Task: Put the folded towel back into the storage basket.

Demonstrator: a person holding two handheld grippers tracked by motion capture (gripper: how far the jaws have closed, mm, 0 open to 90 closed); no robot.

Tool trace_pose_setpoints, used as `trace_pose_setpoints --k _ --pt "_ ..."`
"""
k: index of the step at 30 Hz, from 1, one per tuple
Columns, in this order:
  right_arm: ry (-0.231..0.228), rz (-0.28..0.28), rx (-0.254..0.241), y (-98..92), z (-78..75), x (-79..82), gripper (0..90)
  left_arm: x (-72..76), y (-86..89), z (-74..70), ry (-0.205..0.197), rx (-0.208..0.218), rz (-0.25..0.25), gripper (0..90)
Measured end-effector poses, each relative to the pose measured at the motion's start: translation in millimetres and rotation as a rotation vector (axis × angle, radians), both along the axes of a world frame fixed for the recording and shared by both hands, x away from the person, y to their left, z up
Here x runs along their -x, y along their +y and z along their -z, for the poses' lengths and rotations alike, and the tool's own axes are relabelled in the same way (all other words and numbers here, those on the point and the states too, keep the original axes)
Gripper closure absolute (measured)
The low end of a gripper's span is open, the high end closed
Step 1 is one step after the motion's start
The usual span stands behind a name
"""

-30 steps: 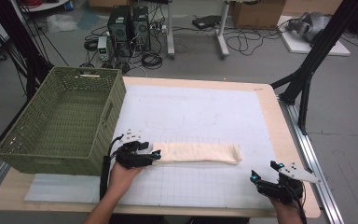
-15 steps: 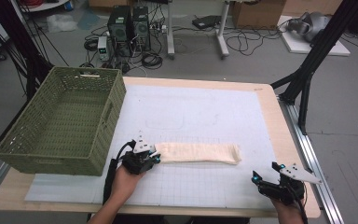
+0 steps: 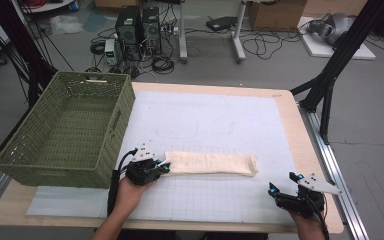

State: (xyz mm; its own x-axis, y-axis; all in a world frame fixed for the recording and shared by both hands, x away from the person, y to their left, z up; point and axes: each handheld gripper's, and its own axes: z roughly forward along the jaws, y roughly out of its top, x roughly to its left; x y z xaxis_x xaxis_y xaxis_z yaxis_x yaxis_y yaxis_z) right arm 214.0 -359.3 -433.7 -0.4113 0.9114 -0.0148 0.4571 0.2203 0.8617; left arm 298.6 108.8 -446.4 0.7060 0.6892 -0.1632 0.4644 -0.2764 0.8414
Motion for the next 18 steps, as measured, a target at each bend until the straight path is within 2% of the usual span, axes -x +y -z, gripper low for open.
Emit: trace_pose_setpoints --k 4,7,11,12,15,18 --pt "-0.016 0.01 -0.009 0.9 -1.7 -0.1 16.4 0.6 1.6 -1.2 -0.014 0.026 0.004 82.3" --pt "0.005 -0.011 -0.025 5.6 -1.9 -5.4 16.4 0.9 4.3 -2.5 -0.028 0.043 0.012 82.4" --pt "-0.005 -0.041 -0.024 14.4 -3.2 -12.3 16.4 1.4 7.3 -4.4 -0.05 0.078 0.02 82.4" --pt "-0.006 -0.066 -0.021 21.4 -3.1 -16.5 16.4 1.5 7.6 -4.7 -0.052 0.075 0.023 82.4" --pt "0.019 -0.108 0.004 31.8 -0.3 -21.7 16.5 2.7 7.1 -5.4 -0.055 0.089 0.023 82.3" --pt "0.015 -0.126 -0.026 39.9 -1.6 -27.9 16.5 3.3 8.0 -6.1 -0.061 0.093 0.024 82.3"
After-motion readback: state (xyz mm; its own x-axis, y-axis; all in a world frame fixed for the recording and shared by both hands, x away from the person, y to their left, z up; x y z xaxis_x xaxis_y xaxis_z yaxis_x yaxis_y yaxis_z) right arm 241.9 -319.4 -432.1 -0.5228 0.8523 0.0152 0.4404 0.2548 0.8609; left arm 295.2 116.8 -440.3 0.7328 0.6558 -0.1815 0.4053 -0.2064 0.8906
